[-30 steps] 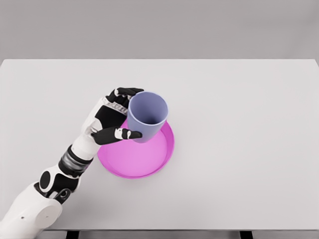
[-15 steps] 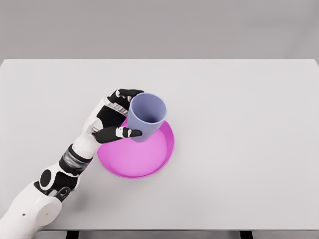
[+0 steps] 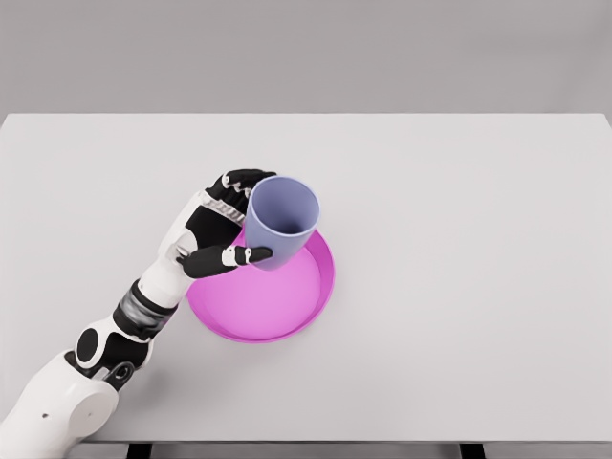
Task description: Flip the cup with left arm and place it on the plate
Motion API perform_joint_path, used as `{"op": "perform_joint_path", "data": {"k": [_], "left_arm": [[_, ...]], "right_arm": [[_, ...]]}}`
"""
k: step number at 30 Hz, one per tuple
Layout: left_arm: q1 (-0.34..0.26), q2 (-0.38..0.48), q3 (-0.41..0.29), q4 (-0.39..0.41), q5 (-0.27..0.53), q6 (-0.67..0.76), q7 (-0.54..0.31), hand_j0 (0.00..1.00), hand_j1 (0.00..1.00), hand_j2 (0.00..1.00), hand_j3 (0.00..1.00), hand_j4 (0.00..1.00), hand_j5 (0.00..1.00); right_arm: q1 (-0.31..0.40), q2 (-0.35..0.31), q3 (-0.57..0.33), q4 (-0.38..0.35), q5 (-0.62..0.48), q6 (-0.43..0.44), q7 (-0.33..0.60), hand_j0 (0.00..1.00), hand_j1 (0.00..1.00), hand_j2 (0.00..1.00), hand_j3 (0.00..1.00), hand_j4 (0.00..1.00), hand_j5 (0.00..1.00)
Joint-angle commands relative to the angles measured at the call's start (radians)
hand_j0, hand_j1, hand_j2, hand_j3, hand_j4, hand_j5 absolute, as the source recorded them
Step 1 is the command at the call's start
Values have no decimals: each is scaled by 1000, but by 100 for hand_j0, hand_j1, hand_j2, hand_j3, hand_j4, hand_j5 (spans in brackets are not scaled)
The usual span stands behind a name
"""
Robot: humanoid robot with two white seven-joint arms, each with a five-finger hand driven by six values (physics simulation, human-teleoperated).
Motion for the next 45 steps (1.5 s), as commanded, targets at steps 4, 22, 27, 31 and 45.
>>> {"op": "perform_joint_path", "data": {"k": [4,22,27,31,45], "left_arm": [[2,2,1,-6,4,-1,0,83,83,83,83,83,83],[5,66,11,-26,10,-1,5,91,91,91,91,91,91],[-6,261,85,-75,21,-10,9,100,100,100,100,100,100],[-31,462,148,-119,-282,-27,3,100,100,100,100,100,100],[-87,603,152,-29,-360,-27,-6,100,100,100,100,100,100]], "right_arm": [[0,0,0,0,0,0,0,100,100,100,100,100,100],[0,0,0,0,0,0,0,100,100,100,100,100,100],[0,0,0,0,0,0,0,100,100,100,100,100,100],[0,0,0,0,0,0,0,100,100,100,100,100,100],[0,0,0,0,0,0,0,100,100,100,100,100,100]]}}
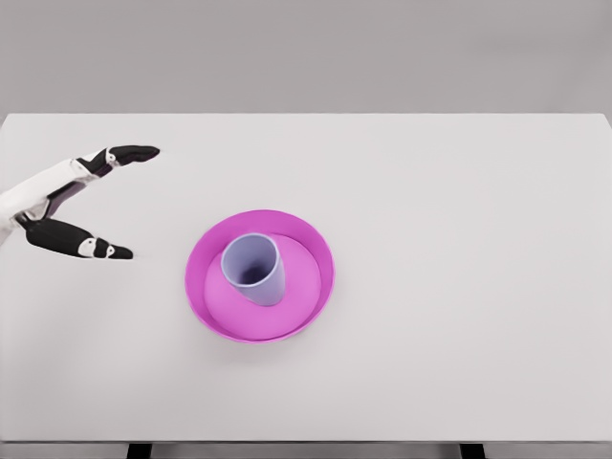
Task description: Flip the cup with left arm and place it on the plate
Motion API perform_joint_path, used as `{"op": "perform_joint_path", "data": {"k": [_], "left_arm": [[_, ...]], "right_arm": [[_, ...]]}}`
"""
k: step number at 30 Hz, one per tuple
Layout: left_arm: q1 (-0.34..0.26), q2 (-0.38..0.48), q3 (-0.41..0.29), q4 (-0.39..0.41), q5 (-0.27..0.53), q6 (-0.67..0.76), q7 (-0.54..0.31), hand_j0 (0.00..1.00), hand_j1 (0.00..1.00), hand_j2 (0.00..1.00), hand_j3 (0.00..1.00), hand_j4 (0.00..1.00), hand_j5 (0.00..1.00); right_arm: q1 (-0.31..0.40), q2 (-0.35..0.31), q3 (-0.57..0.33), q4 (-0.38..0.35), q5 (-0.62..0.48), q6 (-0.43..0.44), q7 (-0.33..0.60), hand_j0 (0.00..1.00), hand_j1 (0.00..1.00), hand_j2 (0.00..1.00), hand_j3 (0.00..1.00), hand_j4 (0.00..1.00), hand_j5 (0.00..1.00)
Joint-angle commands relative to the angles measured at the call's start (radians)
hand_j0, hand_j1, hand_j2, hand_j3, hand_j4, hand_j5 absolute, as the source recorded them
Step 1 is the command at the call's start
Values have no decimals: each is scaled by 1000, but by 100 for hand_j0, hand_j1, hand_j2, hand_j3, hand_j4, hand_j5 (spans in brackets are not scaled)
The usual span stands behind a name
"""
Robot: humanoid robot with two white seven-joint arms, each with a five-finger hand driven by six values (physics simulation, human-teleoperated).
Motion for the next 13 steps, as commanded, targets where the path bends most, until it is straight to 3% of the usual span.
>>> {"op": "perform_joint_path", "data": {"k": [1,7,13], "left_arm": [[0,16,-5,6,27,1,0,100,100,100,100,100,100],[3,16,-62,6,136,1,0,100,100,100,100,100,100],[3,15,-68,6,150,1,3,100,100,100,100,100,100]], "right_arm": [[0,0,0,0,0,0,0,100,100,100,100,100,100],[0,0,0,0,0,0,0,100,100,100,100,100,100],[0,0,0,0,0,0,0,100,100,100,100,100,100]]}}
